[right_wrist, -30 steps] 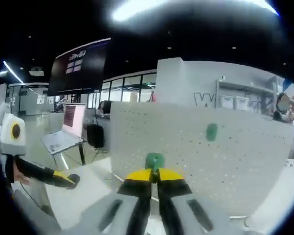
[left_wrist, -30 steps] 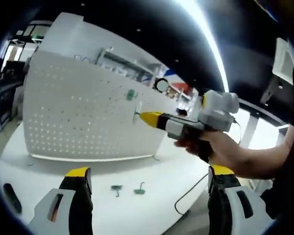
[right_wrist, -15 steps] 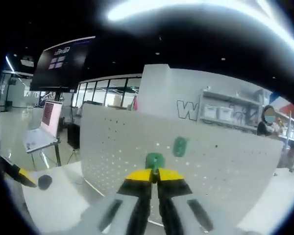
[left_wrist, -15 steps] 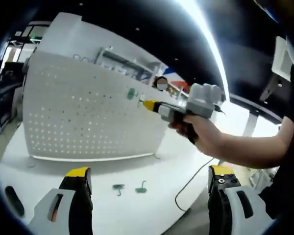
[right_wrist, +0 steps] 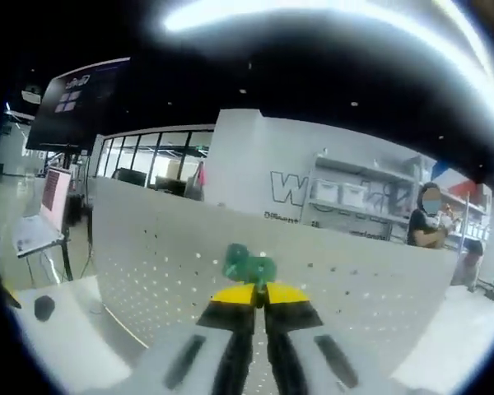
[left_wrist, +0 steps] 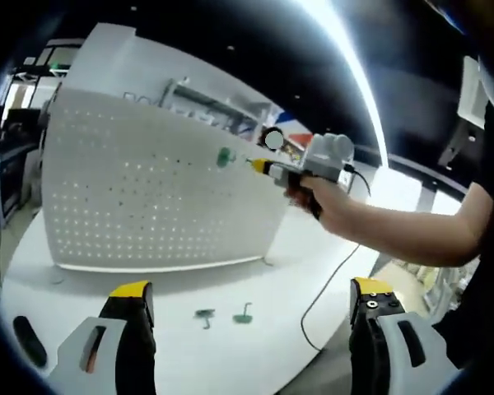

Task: Insert the hook assembly into the mounting plate slot until the hook locks in place.

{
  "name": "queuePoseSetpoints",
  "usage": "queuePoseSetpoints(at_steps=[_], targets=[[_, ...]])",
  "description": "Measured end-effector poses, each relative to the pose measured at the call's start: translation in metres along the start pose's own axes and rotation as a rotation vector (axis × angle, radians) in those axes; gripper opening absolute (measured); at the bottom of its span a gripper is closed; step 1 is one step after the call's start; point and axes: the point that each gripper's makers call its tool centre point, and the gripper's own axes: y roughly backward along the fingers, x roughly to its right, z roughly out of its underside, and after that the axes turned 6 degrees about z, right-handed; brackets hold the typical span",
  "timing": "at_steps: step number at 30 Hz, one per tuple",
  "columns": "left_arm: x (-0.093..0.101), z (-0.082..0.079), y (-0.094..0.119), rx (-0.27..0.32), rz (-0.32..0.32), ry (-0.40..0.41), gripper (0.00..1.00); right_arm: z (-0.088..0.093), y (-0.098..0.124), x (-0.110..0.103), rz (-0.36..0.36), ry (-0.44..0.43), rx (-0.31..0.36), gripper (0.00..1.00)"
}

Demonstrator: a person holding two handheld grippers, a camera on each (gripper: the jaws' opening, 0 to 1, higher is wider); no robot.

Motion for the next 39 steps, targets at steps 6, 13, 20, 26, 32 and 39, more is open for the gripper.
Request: queuePoseSetpoints(at_steps=[6,13,20,26,32,39], targets=[[-0.006,0.001,0.002,-0.009,-0.012,0.001,1.0,-0.005,-0.011,0.014,0.032,-0.018,0.01,0.01],[-0.01,0.001,0.002,-0.011,-0.023,0.005,1.0,-0.014,-0.025,0.019,0.044,-0.033,0.029,0.01],[-0.014,0.0,0.001,-0.008,-0.032,0.016,1.0,-0.007,-0.032,0.017,0.047,-0.053,0.02,0.01],[-0.018,-0.004,0.002,-0.001,-0.05,0.011,0.98,0.008,-0.036,0.017,0.063,-0.087,-0.002,0.01],[-0.023,-0.006,0.003,0.002,-0.06,0.015,0.98,0.01,-0.041,0.015,0.069,-0.075,-0.008,0.01],[-0.022,-0.002,0.002,-0.005,-0.06,0.024,0.98,0.014,-0.043,0.01,0.072,-0.08,-0.009,0.01]])
